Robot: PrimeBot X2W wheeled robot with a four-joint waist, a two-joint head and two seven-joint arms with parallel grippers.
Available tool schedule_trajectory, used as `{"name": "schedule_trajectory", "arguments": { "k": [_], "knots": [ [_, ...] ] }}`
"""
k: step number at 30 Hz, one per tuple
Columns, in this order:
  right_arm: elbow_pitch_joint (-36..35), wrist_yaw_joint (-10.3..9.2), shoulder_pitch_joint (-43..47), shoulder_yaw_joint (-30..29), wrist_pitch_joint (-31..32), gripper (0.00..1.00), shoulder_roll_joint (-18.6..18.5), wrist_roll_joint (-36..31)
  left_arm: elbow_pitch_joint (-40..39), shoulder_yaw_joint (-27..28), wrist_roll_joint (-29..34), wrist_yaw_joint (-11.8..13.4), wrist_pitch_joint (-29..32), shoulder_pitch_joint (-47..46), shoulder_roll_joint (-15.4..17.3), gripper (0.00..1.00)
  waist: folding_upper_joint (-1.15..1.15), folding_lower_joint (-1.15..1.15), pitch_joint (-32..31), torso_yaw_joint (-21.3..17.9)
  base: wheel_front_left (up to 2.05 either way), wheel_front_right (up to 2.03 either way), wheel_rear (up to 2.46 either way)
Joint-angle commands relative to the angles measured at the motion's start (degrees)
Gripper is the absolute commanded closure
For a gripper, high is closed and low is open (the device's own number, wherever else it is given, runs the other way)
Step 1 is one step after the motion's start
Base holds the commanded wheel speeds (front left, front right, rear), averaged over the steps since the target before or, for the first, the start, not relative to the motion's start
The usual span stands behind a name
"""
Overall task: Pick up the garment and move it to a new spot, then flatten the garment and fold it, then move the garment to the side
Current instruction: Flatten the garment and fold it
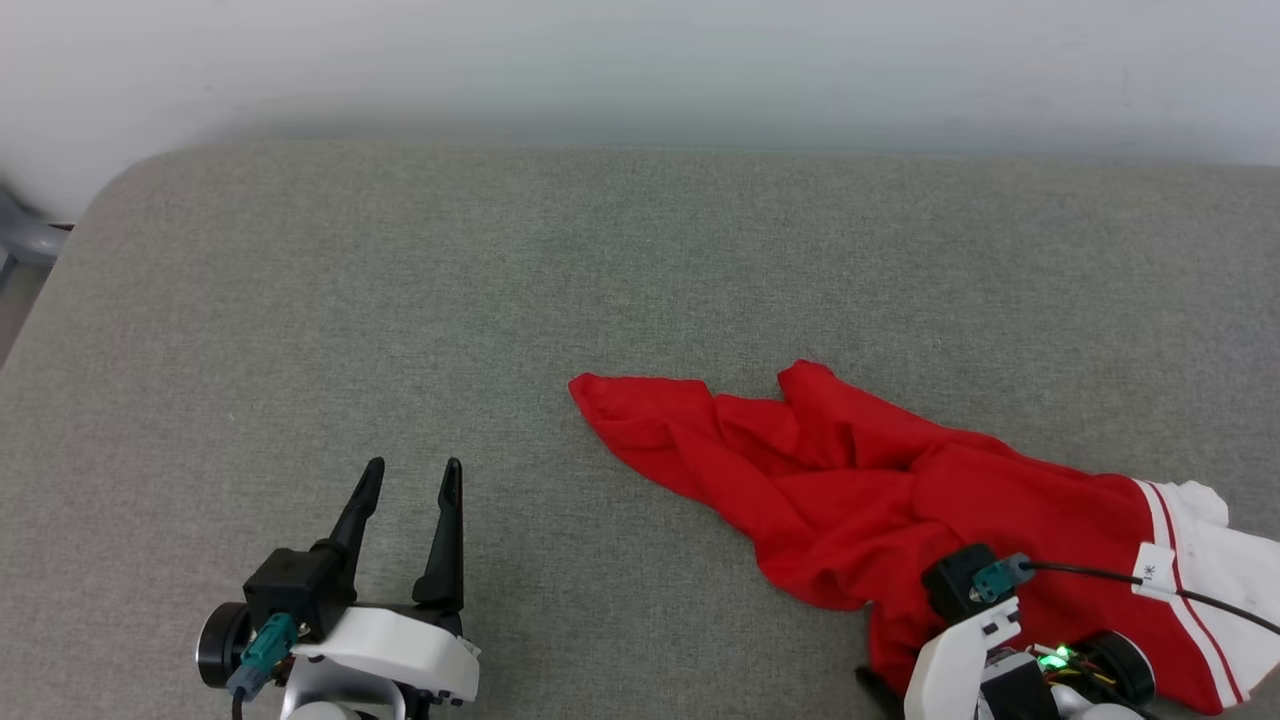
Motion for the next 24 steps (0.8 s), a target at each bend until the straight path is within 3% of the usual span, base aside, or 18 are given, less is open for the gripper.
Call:
{"name": "schedule_trajectory", "arguments": {
  "k": [1,13,17,24],
  "knots": [
    [2.9,0.01,0.8,1.6,0.3,1.00,1.3,0.8,0.1,0.3,-0.1,0.0,-0.4,-0.7,0.1,0.00,0.00,0.00,0.2,0.0,0.00,0.00,0.00],
    [-10.3,-0.01,-12.2,10.0,-14.3,1.00,5.7,4.3,0.3,0.5,0.5,-0.4,-0.3,-1.0,-0.2,0.00,0.00,0.00,-1.2,-1.8,0.00,0.00,0.00],
    [-9.7,-0.01,-14.1,10.2,-15.8,1.00,6.5,5.1,0.3,0.3,0.5,-0.4,-0.3,-1.1,-0.3,0.00,0.00,0.00,-1.1,-1.9,0.00,0.00,0.00],
    [-0.4,-0.01,-13.2,7.4,-15.5,1.00,7.1,6.4,0.5,-0.4,0.0,-0.8,-0.3,-2.0,-0.4,0.00,0.00,0.00,0.9,-0.9,0.00,0.00,0.00]
  ]
}}
